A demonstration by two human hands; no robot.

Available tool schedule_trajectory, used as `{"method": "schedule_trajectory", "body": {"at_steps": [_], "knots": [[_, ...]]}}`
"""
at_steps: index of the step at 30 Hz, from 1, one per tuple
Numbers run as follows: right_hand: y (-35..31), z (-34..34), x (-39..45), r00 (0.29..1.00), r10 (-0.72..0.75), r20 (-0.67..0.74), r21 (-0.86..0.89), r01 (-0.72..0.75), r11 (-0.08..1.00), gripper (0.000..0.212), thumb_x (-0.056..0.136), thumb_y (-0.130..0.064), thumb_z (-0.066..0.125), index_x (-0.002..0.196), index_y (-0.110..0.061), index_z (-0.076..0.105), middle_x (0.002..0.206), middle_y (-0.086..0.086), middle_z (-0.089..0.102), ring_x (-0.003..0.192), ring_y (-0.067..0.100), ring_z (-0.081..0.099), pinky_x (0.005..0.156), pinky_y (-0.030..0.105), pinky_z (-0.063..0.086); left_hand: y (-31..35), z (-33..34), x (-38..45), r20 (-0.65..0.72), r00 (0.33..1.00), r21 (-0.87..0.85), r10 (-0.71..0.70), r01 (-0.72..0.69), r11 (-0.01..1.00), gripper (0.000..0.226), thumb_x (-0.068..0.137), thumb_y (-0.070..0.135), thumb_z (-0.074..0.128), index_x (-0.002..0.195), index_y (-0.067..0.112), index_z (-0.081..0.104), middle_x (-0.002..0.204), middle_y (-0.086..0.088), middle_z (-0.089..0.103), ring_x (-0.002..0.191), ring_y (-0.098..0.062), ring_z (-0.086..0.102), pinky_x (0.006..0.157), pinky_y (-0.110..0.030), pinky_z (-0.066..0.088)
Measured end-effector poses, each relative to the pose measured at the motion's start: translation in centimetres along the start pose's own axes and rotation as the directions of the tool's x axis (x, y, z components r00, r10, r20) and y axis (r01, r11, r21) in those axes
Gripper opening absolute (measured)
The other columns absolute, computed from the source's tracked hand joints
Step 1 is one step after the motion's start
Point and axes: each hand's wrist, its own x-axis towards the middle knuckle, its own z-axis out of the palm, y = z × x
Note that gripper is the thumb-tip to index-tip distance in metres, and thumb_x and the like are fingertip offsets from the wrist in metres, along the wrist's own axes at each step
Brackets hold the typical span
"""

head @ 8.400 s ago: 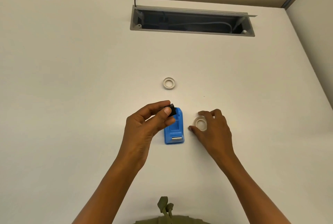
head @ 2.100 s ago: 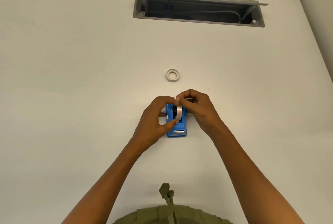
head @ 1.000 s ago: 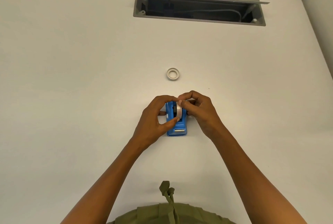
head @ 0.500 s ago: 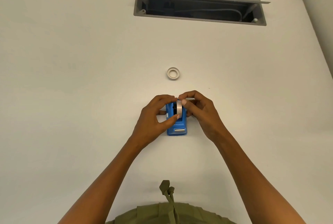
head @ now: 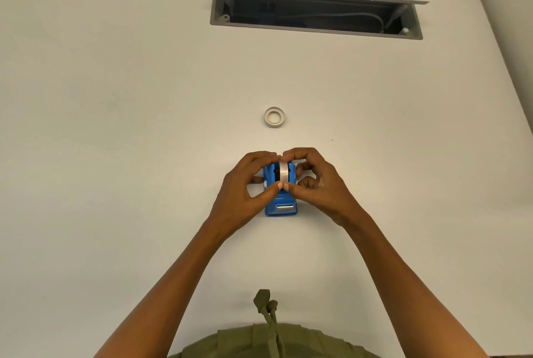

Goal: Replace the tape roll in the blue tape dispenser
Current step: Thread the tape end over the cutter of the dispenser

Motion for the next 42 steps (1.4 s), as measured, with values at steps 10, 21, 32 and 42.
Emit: {"method": "schedule_trajectory", "body": {"at_steps": [10, 21, 32, 42], "knots": [[0.0, 0.1, 0.5, 0.999, -0.001, -0.034, 0.008, 0.001, 1.000, 0.035, 0.075, -0.016, 0.071, 0.107, -0.017, 0.057, 0.110, -0.008, 0.058, 0.089, 0.011, 0.055, 0.072, 0.017, 0.050, 0.0, 0.0, 0.0, 0.012, 1.000, 0.004, -0.018, 0.018, 1.000, 0.042, 0.077, 0.029, 0.063, 0.116, 0.033, 0.050, 0.119, 0.012, 0.051, 0.108, 0.002, 0.051, 0.082, -0.007, 0.045], [-0.7, 0.4, 0.9, 0.996, 0.001, -0.094, -0.047, -0.006, 0.999, 0.035, 0.068, -0.021, 0.067, 0.100, -0.010, 0.060, 0.102, -0.004, 0.061, 0.091, 0.018, 0.058, 0.075, 0.018, 0.050, 0.2, -0.1, 0.1, 0.015, 1.000, -0.022, -0.024, 0.025, 0.999, 0.040, 0.077, 0.029, 0.062, 0.115, 0.033, 0.051, 0.118, 0.014, 0.052, 0.108, 0.001, 0.051, 0.082, -0.008, 0.046], [-1.2, -0.1, 0.9, 0.988, 0.022, -0.155, -0.093, -0.037, 0.995, 0.015, 0.080, -0.022, 0.070, 0.095, -0.019, 0.070, 0.099, -0.006, 0.069, 0.085, 0.011, 0.061, 0.072, 0.017, 0.051, 0.3, -0.1, 0.1, -0.002, 1.000, -0.032, -0.008, 0.008, 0.999, 0.034, 0.080, 0.031, 0.062, 0.111, 0.039, 0.053, 0.116, 0.022, 0.051, 0.108, 0.004, 0.051, 0.081, -0.010, 0.048], [-3.3, -1.2, 0.3, 0.987, -0.163, 0.017, -0.500, 0.149, 0.853, 0.036, 0.073, -0.023, 0.076, 0.108, -0.016, 0.068, 0.105, 0.001, 0.069, 0.084, 0.011, 0.062, 0.064, 0.012, 0.043, 0.5, 0.0, 0.1, 0.000, 1.000, -0.035, 0.003, -0.003, 0.999, 0.033, 0.078, 0.027, 0.065, 0.110, 0.027, 0.057, 0.117, 0.007, 0.056, 0.108, -0.005, 0.053, 0.082, -0.020, 0.052]]}}
